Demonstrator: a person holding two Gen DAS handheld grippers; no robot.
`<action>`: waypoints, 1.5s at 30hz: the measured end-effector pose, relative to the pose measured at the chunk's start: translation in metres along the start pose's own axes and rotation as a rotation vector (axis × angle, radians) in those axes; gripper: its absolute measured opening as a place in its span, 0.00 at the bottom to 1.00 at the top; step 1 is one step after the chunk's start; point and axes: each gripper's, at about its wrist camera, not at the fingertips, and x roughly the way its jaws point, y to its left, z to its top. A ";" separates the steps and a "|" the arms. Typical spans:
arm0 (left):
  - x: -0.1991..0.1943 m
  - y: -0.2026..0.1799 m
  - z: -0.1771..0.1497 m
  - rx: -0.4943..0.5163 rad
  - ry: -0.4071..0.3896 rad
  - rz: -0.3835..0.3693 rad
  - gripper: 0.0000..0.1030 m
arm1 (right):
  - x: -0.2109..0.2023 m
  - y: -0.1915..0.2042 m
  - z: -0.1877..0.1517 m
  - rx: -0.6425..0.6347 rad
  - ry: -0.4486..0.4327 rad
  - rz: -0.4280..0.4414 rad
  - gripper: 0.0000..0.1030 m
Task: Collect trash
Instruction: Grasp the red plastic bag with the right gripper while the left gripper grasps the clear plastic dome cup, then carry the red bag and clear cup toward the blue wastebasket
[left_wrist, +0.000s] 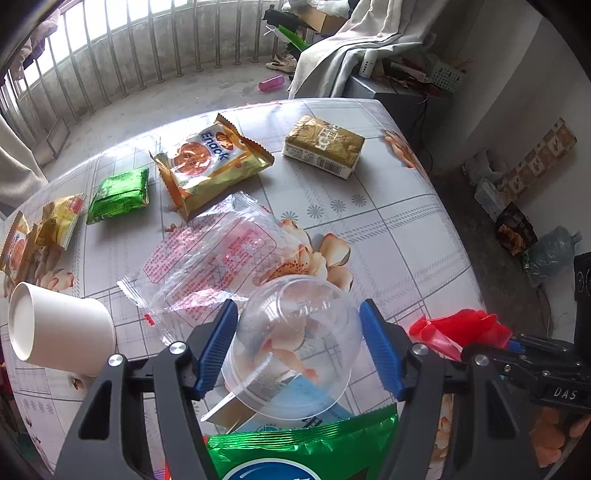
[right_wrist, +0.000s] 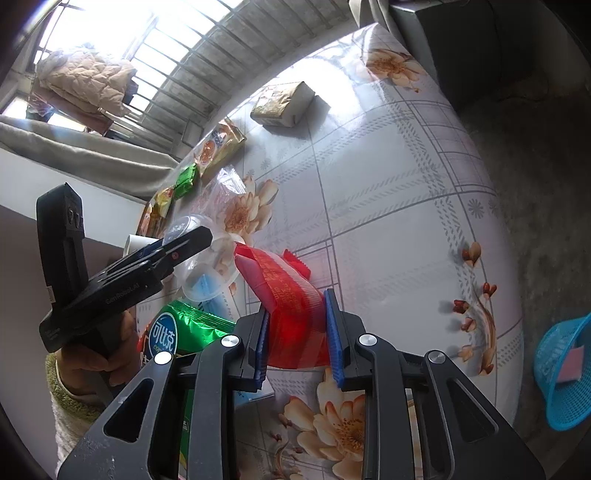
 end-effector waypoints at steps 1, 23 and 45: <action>-0.001 0.000 0.000 0.002 -0.004 -0.001 0.64 | -0.001 -0.001 0.000 0.001 -0.002 0.002 0.24; -0.096 -0.004 -0.019 -0.031 -0.189 -0.078 0.64 | -0.041 0.012 -0.007 -0.009 -0.076 0.024 0.22; -0.183 -0.126 -0.078 0.095 -0.228 -0.305 0.64 | -0.169 -0.047 -0.089 0.090 -0.249 0.050 0.21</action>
